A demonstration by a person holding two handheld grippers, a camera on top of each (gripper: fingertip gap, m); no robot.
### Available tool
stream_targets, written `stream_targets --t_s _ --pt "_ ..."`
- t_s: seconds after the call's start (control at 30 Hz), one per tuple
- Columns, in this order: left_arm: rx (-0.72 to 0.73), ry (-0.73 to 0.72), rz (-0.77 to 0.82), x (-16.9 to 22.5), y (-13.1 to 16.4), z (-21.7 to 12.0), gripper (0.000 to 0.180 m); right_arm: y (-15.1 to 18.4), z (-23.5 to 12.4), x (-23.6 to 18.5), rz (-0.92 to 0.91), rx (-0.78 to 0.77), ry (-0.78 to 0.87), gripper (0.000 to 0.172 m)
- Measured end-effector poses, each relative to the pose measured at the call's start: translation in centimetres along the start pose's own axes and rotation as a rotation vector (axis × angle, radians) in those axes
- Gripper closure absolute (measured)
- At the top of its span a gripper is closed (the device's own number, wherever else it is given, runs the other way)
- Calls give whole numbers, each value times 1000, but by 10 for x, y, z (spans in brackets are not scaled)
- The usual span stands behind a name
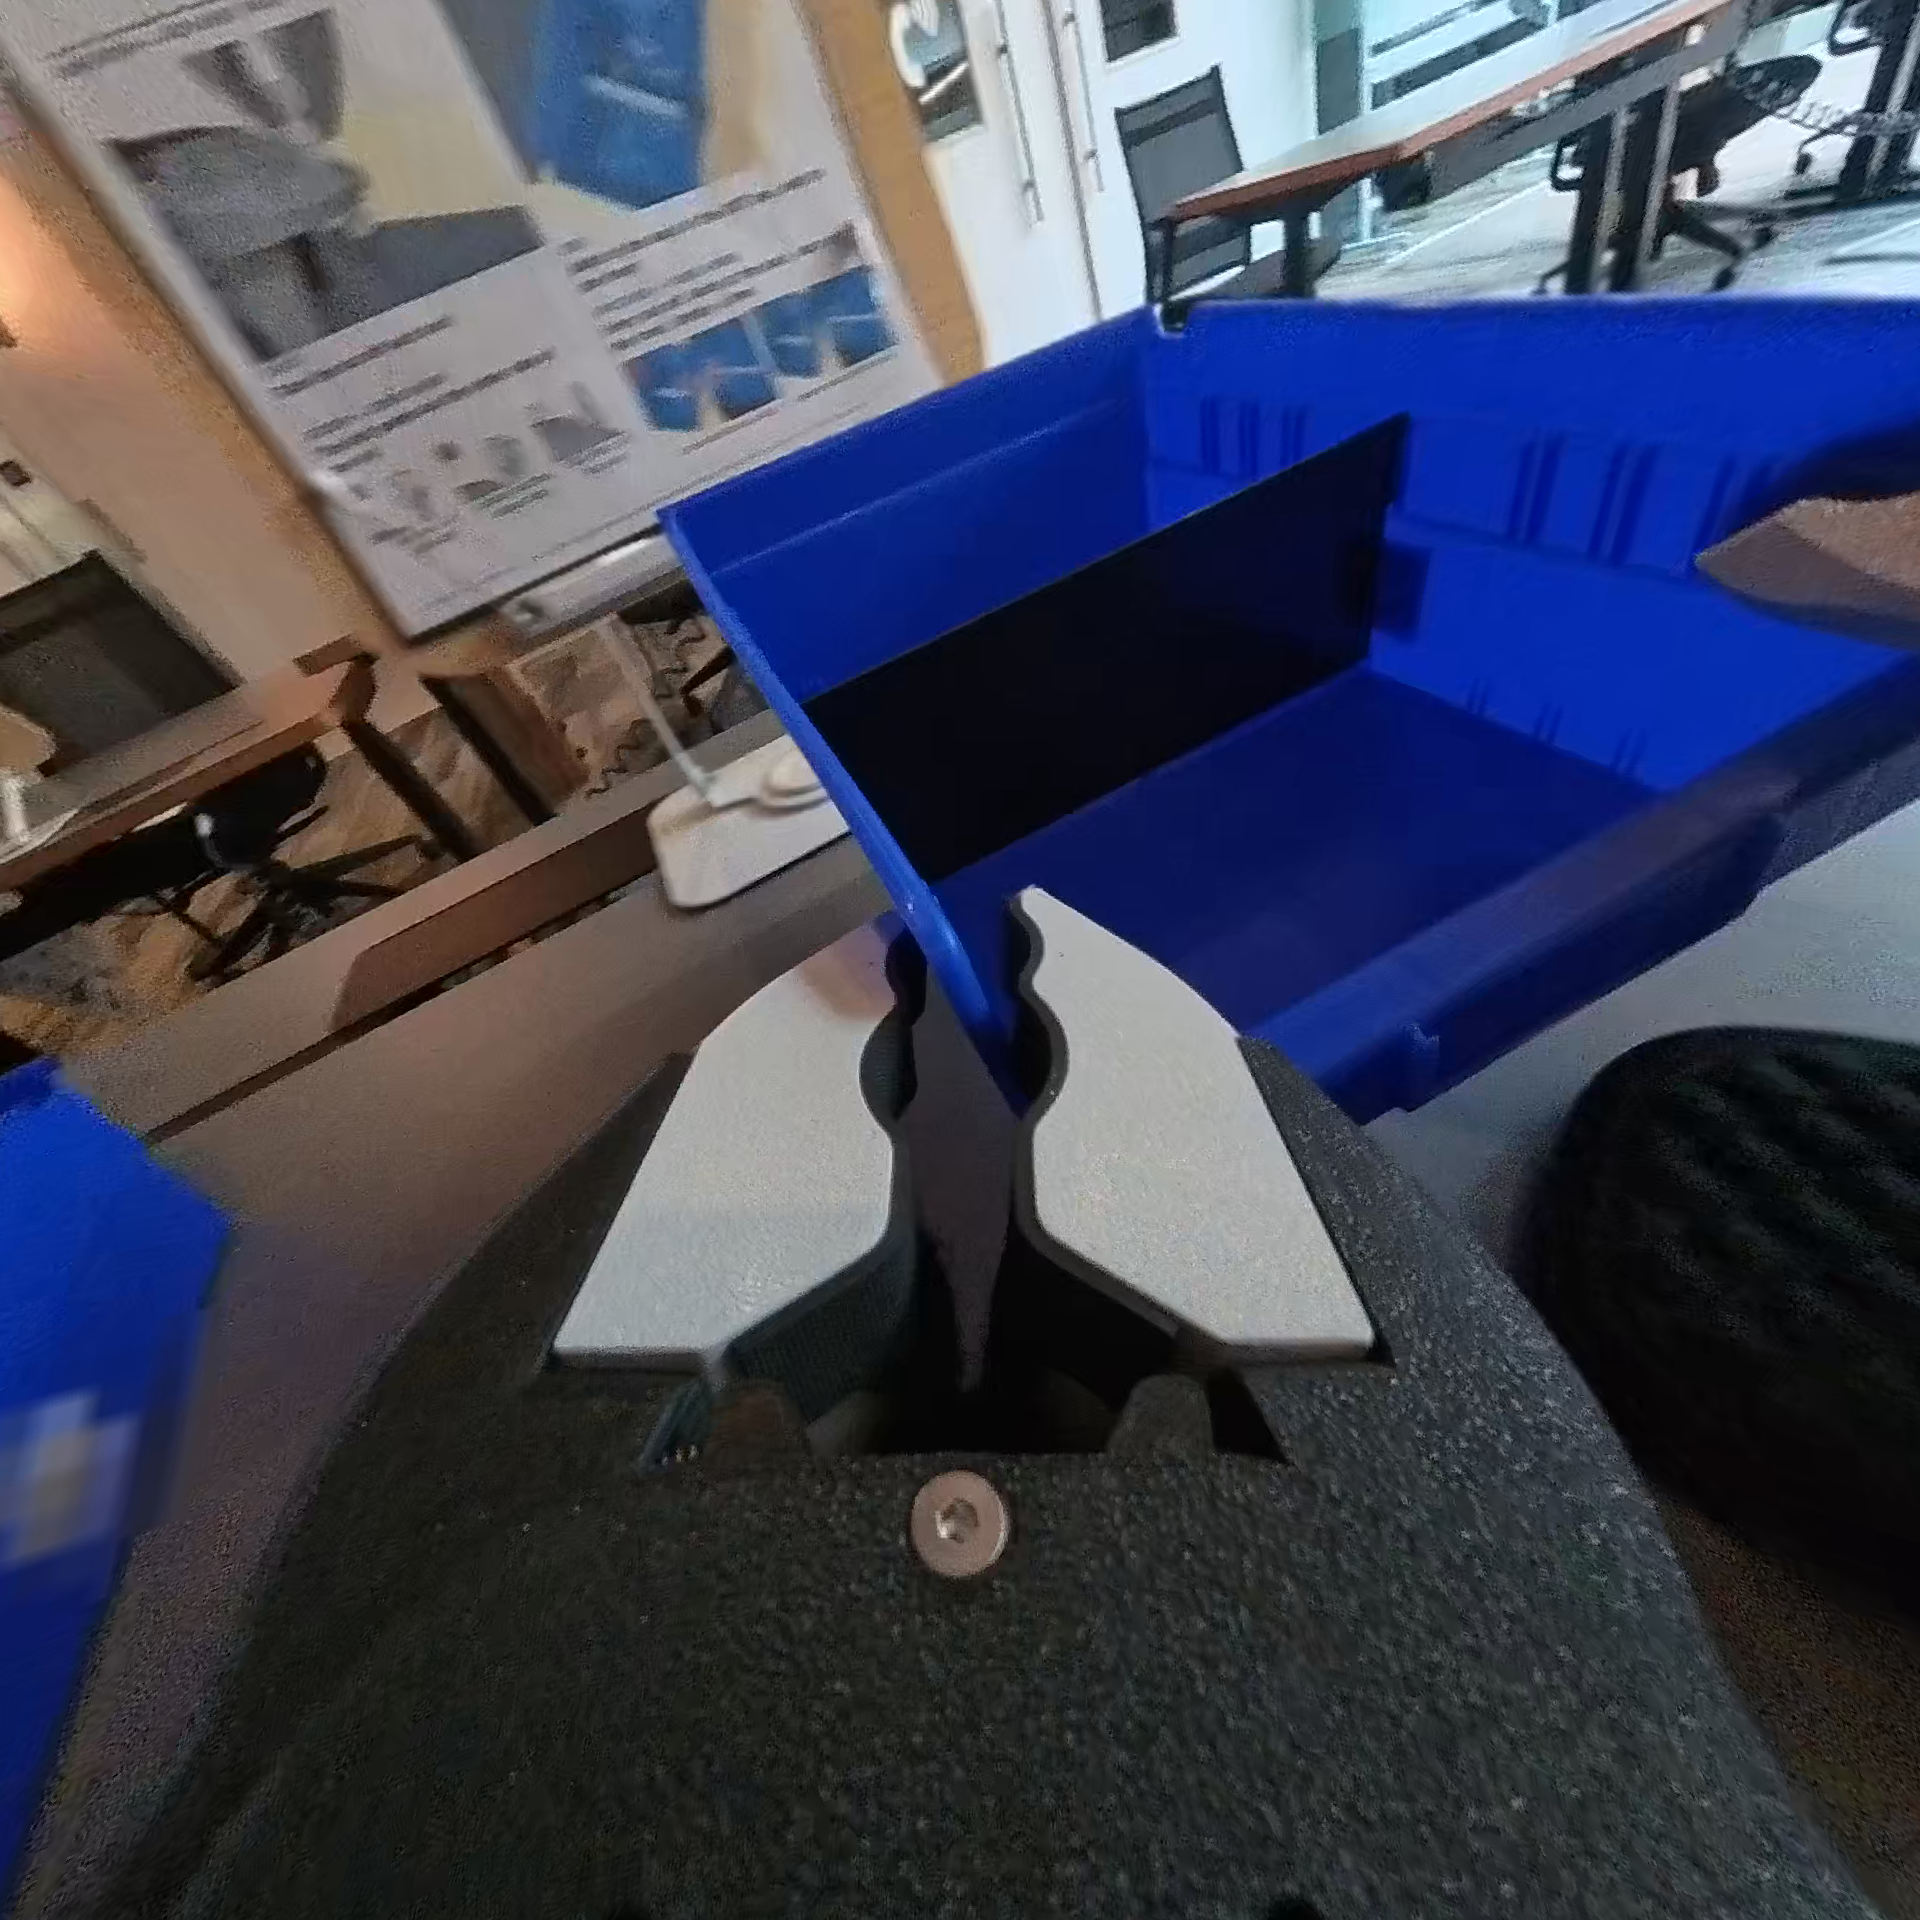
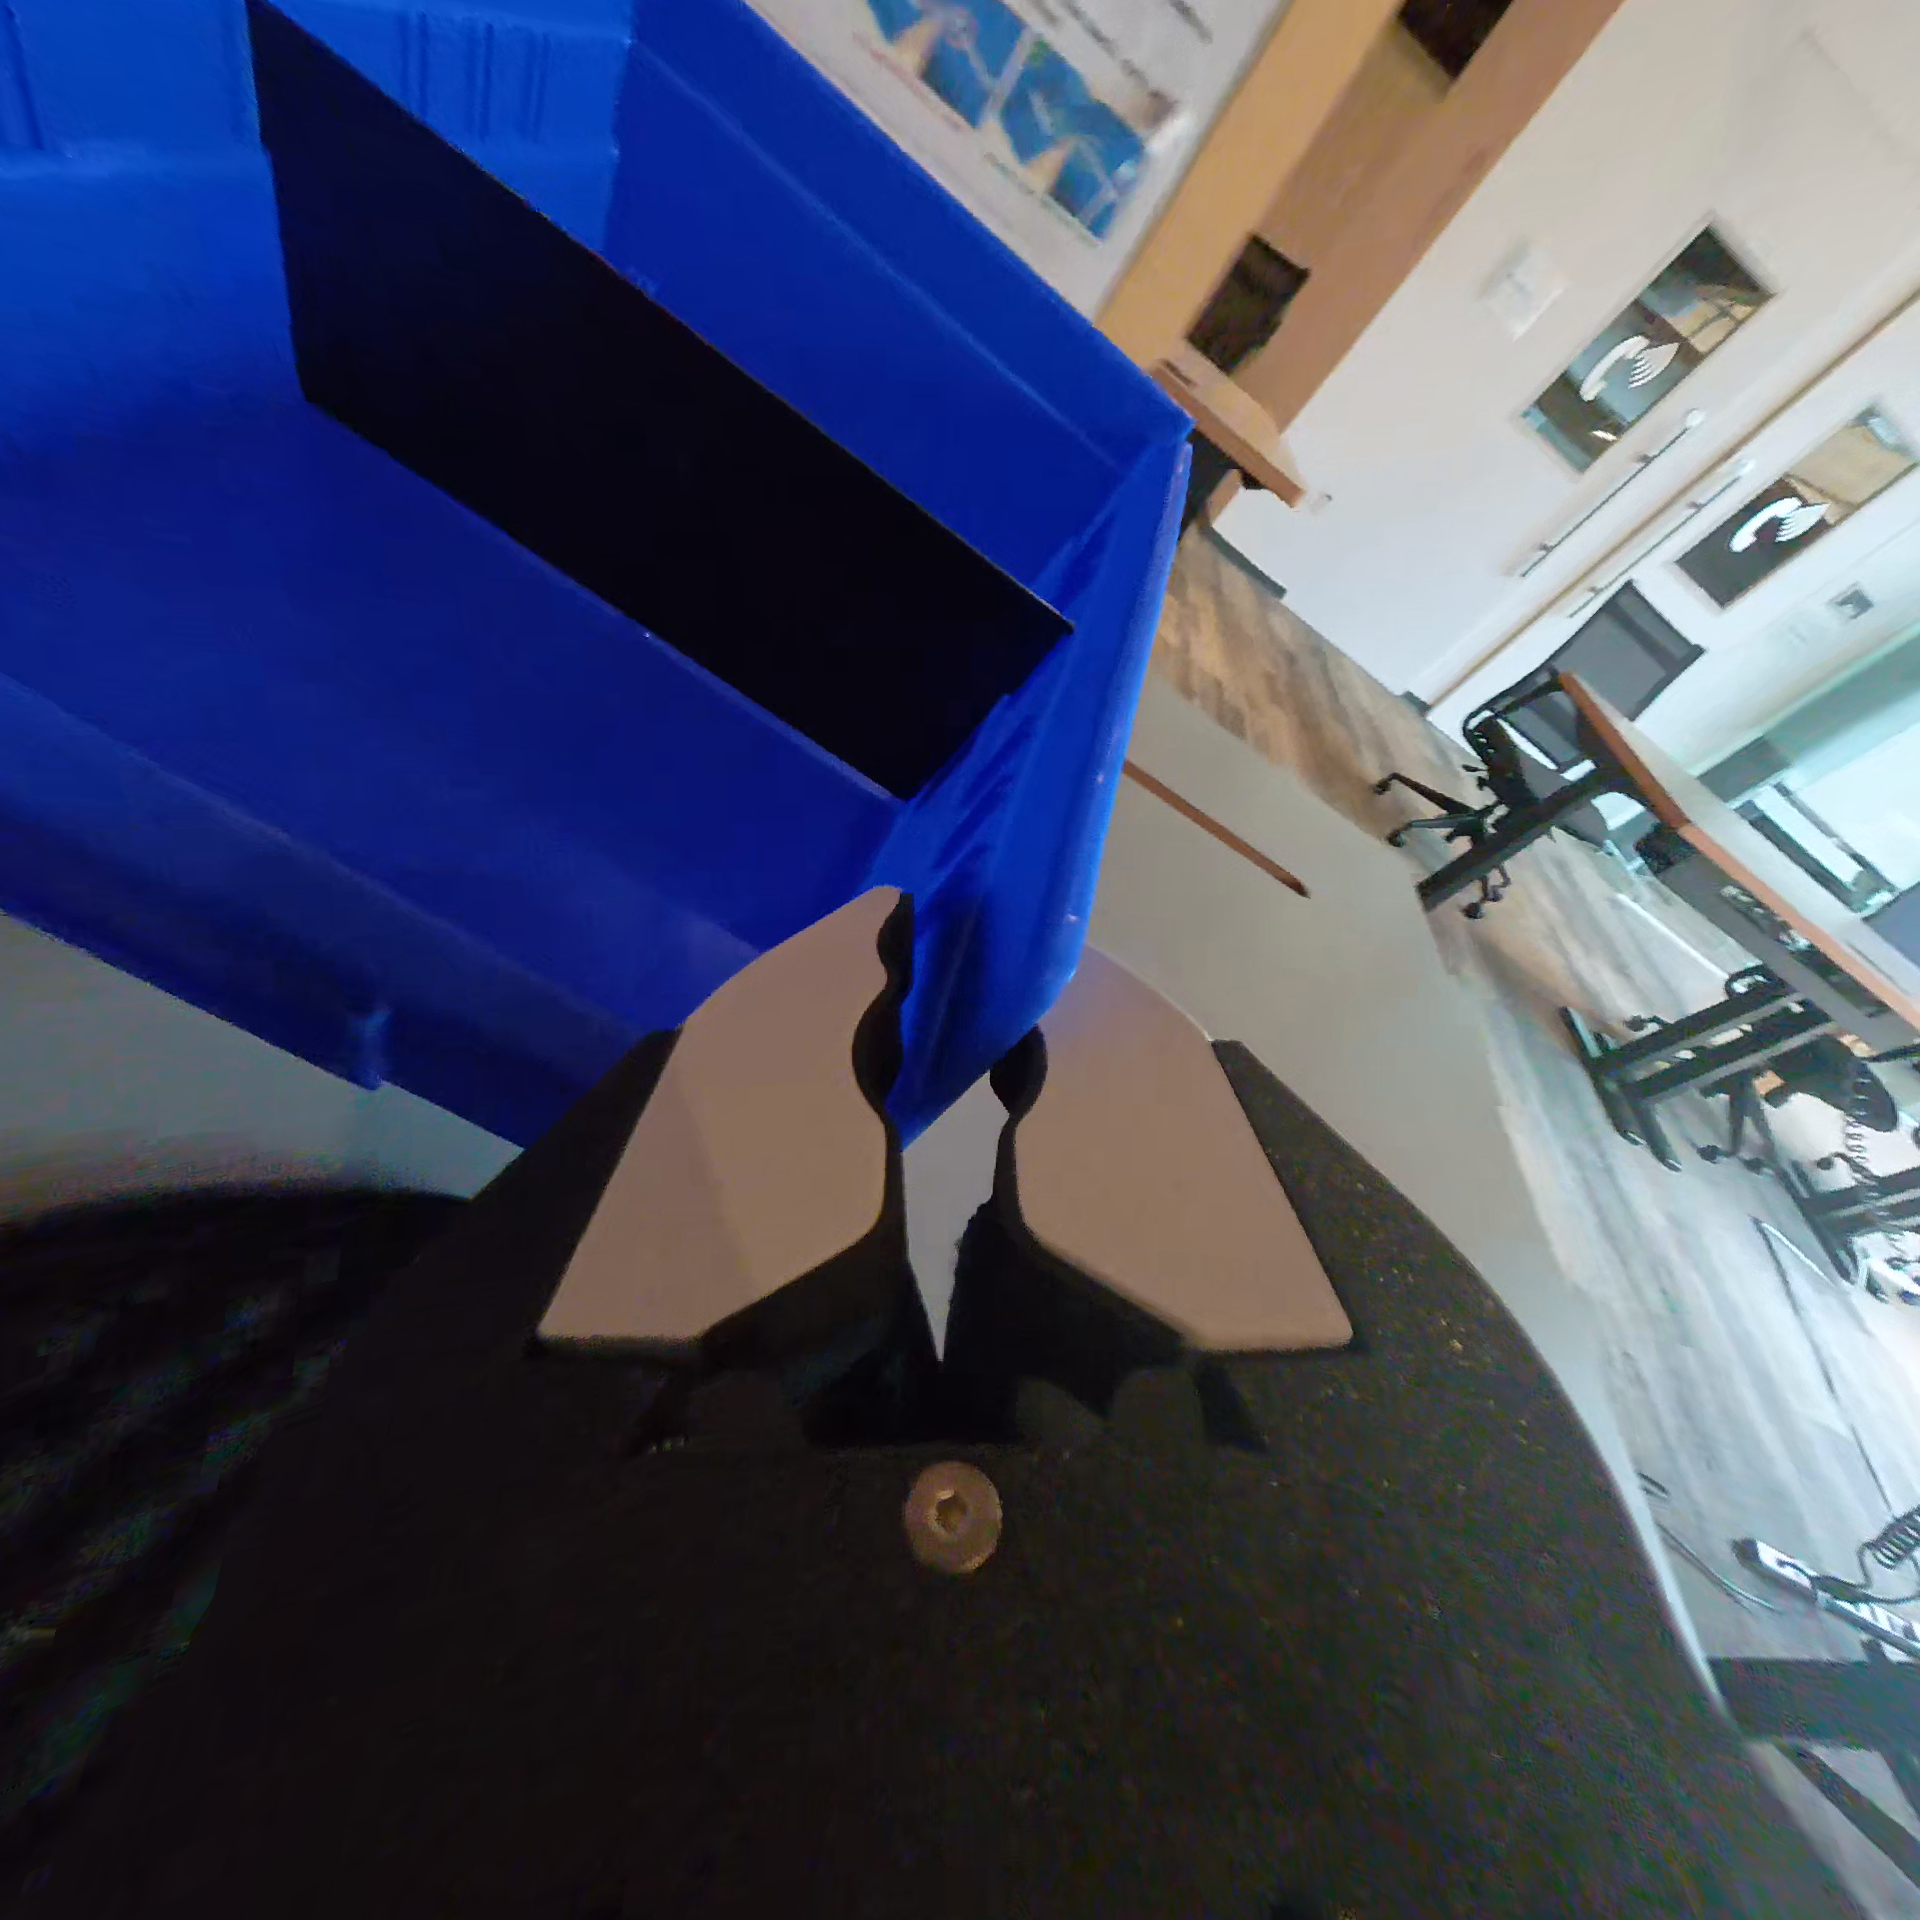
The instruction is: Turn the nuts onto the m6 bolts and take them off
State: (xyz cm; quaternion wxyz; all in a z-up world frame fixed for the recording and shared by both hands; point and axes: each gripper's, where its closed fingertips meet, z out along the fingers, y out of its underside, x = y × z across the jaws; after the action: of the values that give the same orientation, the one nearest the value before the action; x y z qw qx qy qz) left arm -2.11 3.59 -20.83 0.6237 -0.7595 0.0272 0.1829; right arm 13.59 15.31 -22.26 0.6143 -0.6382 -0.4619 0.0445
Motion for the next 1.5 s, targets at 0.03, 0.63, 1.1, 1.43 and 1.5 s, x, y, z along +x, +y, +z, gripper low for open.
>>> stream_targets --t_s 0.03,0.63,1.1,1.43,1.5 --pt "1 16 6 16 -5 8 165 10 0 15 -2 -5 9 161" --pt "-65 181 157 202 -23 111 162 155 7 161 -29 -61 79 162" --pt "-79 277 207 234 -17 115 148 182 19 175 -18 -73 24 158" --pt "143 301 148 189 -47 70 91 113 -33 209 50 244 204 80" --pt "147 324 84 172 -49 58 83 99 -38 196 115 247 147 75"
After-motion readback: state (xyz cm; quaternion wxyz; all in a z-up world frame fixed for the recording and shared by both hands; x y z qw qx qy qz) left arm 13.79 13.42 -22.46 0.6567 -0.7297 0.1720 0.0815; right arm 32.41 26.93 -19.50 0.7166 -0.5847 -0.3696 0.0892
